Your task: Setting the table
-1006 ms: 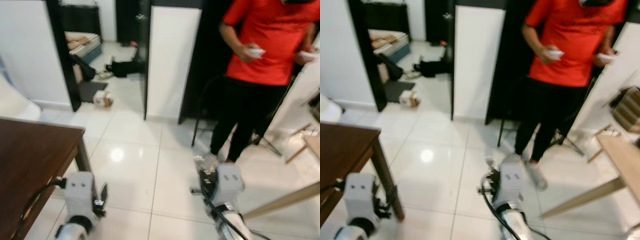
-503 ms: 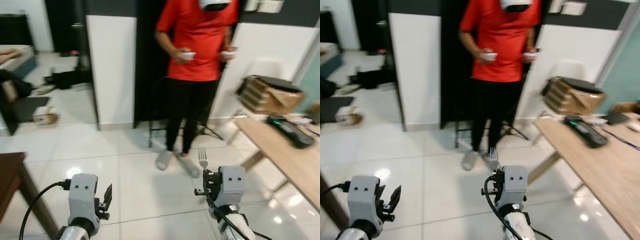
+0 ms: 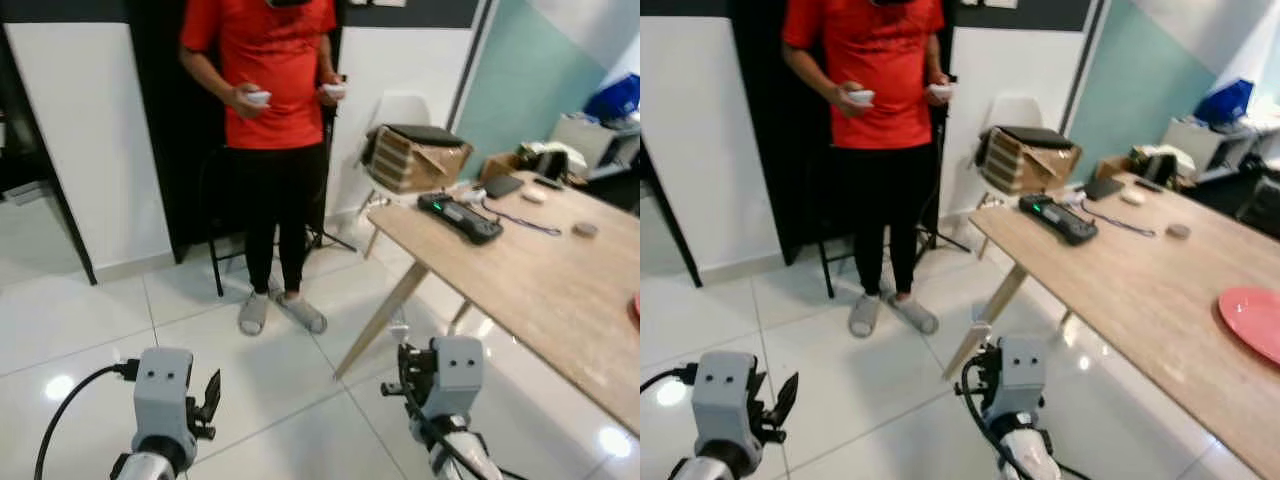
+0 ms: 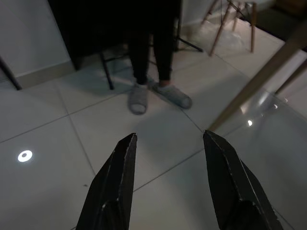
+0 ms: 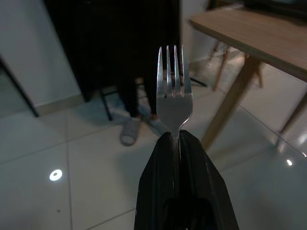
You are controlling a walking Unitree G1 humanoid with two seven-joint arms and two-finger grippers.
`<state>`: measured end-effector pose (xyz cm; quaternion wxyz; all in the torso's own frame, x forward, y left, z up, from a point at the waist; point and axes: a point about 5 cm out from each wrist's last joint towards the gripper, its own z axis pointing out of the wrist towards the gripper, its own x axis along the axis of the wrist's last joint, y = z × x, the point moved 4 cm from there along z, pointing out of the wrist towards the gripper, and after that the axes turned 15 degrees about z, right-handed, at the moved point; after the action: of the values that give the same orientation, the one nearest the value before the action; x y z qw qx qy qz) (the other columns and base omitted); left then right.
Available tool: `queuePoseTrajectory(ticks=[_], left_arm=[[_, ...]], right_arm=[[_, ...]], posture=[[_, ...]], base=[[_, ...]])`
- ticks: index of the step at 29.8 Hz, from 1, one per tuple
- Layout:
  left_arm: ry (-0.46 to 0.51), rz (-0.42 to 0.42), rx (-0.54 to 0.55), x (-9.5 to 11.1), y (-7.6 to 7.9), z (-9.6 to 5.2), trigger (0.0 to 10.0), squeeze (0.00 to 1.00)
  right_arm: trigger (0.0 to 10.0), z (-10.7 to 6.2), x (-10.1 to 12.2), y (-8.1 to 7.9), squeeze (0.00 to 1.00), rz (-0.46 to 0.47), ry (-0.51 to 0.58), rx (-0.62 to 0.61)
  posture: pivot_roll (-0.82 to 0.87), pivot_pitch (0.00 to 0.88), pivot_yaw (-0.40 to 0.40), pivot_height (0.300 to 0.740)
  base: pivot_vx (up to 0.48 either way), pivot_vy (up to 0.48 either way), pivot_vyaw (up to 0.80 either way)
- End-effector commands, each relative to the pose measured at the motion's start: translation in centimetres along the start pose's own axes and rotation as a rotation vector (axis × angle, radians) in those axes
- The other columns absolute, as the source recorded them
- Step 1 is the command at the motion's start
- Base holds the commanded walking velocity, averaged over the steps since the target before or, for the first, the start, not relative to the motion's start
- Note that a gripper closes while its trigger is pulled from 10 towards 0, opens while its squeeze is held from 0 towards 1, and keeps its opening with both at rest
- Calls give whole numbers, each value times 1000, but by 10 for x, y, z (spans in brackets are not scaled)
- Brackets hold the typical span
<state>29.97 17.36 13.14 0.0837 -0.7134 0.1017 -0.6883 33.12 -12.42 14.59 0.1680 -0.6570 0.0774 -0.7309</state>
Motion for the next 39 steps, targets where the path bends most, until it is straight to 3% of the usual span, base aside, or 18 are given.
queuePoseTrajectory(ticks=[1,39], left_arm=[[-21,0,-16,-5,5,-2,10000,0],[-10,-10,-8,0,4,0,10000,0]], right_arm=[[10000,-3,-2,9,0,-8,-9,-29],[10000,-2,0,8,0,2,-2,-35]], posture=[[54,106,44,740],[60,109,44,740]], base=[[0,0,-781],[0,0,-781]])
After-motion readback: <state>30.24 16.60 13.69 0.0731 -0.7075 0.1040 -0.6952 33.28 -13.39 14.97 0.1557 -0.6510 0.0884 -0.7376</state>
